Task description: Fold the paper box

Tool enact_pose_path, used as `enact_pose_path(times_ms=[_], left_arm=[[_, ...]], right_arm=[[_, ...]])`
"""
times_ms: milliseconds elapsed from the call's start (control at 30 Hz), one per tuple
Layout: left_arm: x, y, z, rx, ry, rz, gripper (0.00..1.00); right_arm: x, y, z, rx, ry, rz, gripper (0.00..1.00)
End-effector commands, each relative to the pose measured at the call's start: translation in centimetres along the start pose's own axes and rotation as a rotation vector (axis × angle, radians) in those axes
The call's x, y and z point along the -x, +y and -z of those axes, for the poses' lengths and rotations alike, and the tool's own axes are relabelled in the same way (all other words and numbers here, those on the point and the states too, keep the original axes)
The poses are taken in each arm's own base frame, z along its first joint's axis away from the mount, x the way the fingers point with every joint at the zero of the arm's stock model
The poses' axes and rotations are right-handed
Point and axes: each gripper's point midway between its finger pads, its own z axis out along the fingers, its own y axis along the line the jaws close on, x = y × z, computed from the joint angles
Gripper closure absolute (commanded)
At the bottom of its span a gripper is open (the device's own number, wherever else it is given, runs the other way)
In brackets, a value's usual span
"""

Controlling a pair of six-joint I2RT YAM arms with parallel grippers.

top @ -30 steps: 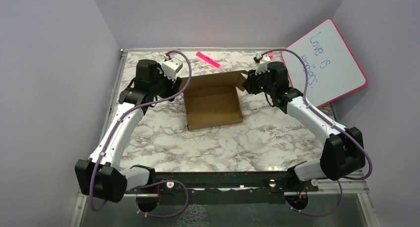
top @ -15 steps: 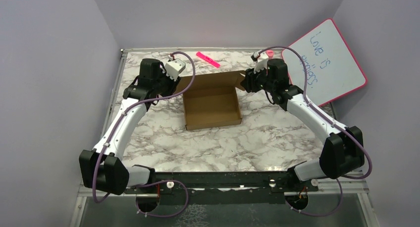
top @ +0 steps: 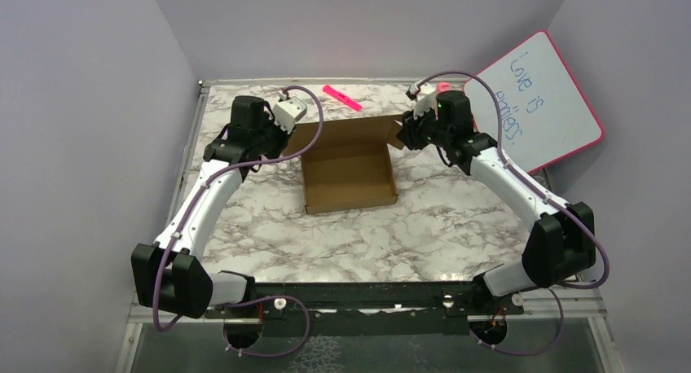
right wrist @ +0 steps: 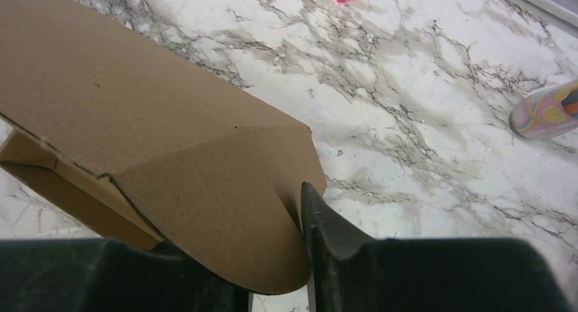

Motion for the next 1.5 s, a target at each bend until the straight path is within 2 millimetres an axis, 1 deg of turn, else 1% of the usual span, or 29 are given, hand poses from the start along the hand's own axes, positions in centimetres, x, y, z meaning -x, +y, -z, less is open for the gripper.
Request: enact_pose_path(times_ms=[0, 67, 167, 267, 333, 433, 533, 733, 867, 1067, 1167, 1300, 1400, 1467], left_arm=[[1.9, -0.2, 0.7, -0.015, -0.067, 0.002, 0.83], [2.0, -0.4, 0.7, -0.022, -0.072, 0.018, 0.84], [1.9, -0.6, 0.6, -0.017, -0.069, 0.075, 0.85], [2.0, -0.6, 0.8, -0.008, -0.071, 0.133, 0.86], [2.2, -0.4, 0.9, 0.01, -0.074, 0.18, 0.86], [2.7, -0.9, 1.1, 0.001, -0.085, 0.272, 0.87], [3.0, -0.9, 1.1, 0.012, -0.089, 0.344, 0.87], [3.8, -0.8, 1.2, 0.051, -0.107, 0.437, 0.89], [4.3, -1.1, 0.8, 0.075, -0.116, 0.489, 0.89], [4.8, -2.8, -0.5, 0.054, -0.115, 0.61, 0.89], [5.2, -3.1, -0.8, 0.057, -0.123, 0.641, 0.89], [5.7, -2.7, -0.6, 0.076, -0.144, 0.658, 0.89], [6.3, -2.5, -0.4, 0.078, -0.17, 0.667, 0.89], [6.2, -2.6, -0.5, 0.072, -0.172, 0.674, 0.88]], right_arm=[[0.3, 1.0, 0.0, 0.049, 0.016, 0.007, 0.73], [0.3, 1.3, 0.1, 0.061, 0.014, -0.002, 0.81], [0.6, 1.5, 0.4, 0.066, 0.005, -0.025, 0.89], [1.0, 1.4, 0.8, 0.044, -0.006, -0.047, 0.95], [1.1, 1.0, 1.0, 0.011, -0.008, -0.073, 0.97], [1.3, 0.9, 1.4, -0.025, -0.018, -0.106, 0.97], [1.6, 1.0, 1.6, -0.061, -0.027, -0.185, 0.98], [1.2, 1.4, 1.1, -0.154, 0.02, -0.242, 0.98], [1.2, 2.0, 0.7, -0.231, 0.029, -0.253, 0.98], [0.7, 2.9, 0.1, -0.304, 0.044, -0.299, 0.98], [0.6, 2.8, 0.0, -0.343, 0.048, -0.331, 0.98], [1.1, 2.9, 0.1, -0.38, 0.058, -0.35, 0.98], [1.5, 3.6, -0.2, -0.356, 0.061, -0.366, 0.98], [1.5, 4.0, -0.4, -0.342, 0.056, -0.387, 0.98]])
